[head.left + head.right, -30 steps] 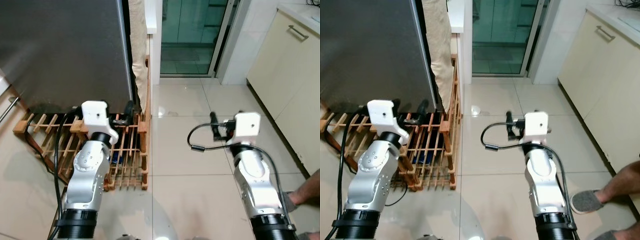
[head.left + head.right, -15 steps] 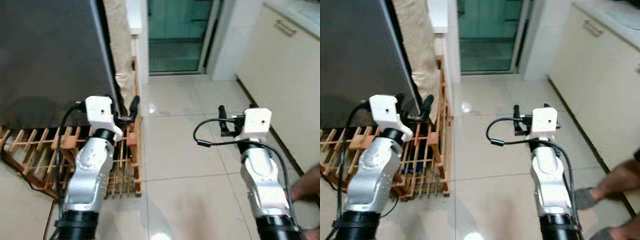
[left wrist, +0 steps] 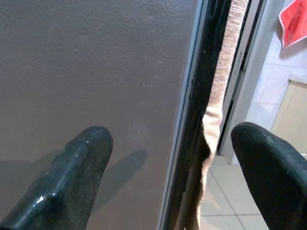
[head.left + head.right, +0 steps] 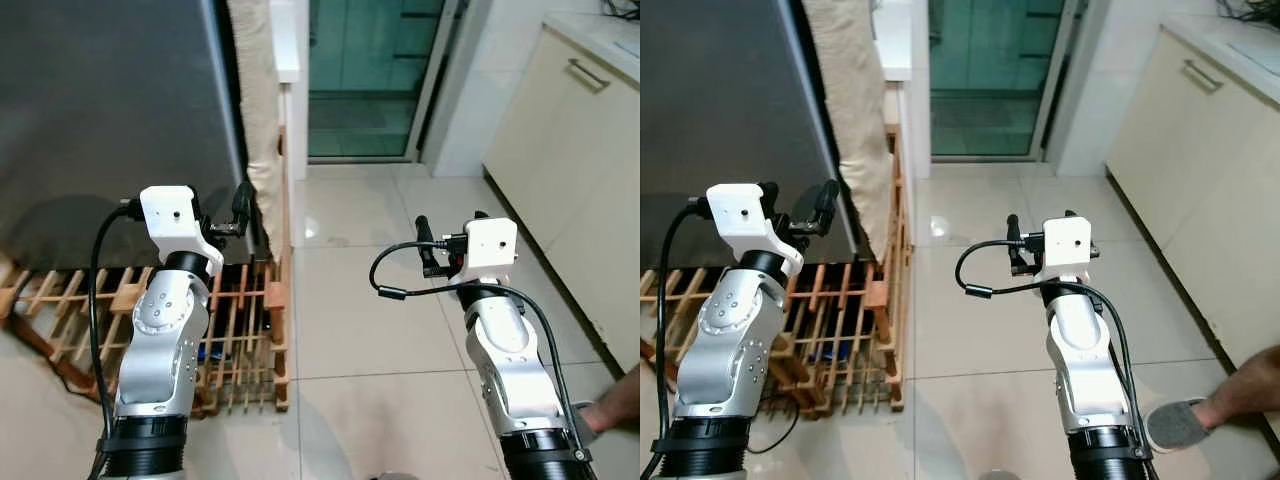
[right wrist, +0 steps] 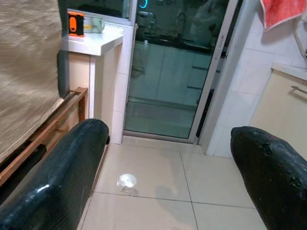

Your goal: Restocking fridge

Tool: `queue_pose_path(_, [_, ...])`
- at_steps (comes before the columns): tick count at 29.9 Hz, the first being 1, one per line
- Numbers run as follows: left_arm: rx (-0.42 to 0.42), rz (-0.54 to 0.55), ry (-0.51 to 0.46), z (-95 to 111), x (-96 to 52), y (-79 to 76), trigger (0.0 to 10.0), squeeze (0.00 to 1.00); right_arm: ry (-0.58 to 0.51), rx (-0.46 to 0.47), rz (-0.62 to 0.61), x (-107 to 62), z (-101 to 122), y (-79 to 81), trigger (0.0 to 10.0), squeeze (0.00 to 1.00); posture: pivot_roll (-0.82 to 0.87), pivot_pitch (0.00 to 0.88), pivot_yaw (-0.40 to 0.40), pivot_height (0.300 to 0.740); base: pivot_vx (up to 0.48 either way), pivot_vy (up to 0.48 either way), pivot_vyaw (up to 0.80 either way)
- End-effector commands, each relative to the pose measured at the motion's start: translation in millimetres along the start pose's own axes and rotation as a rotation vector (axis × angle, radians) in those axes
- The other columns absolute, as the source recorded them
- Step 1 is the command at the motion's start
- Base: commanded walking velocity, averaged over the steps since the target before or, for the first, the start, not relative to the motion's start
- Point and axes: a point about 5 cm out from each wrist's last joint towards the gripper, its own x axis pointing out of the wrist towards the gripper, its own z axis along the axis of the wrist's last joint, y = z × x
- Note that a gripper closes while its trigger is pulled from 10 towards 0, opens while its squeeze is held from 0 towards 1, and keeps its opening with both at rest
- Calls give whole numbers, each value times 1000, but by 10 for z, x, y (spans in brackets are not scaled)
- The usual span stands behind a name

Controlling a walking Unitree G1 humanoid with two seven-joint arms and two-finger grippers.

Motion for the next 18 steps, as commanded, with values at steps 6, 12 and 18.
queue_pose_path(6, [-5,-13,7,26,40,-21,10000,0,13,2,29,-4,-20,-4,10000,0,-124,0,16,740,0,0,202])
queue_pose_path(12, [-24,-47,38,-76,-114,-31,10000,0,36,-18,67,-63,-67,35,10000,0,-122,0,13,740,0,0,569])
queue_pose_path(18, [-36,-104,39,-77,-153,-158,10000,0,38,-18,69,-63,-66,43,10000,0,-108,0,-2,740,0,-461,431])
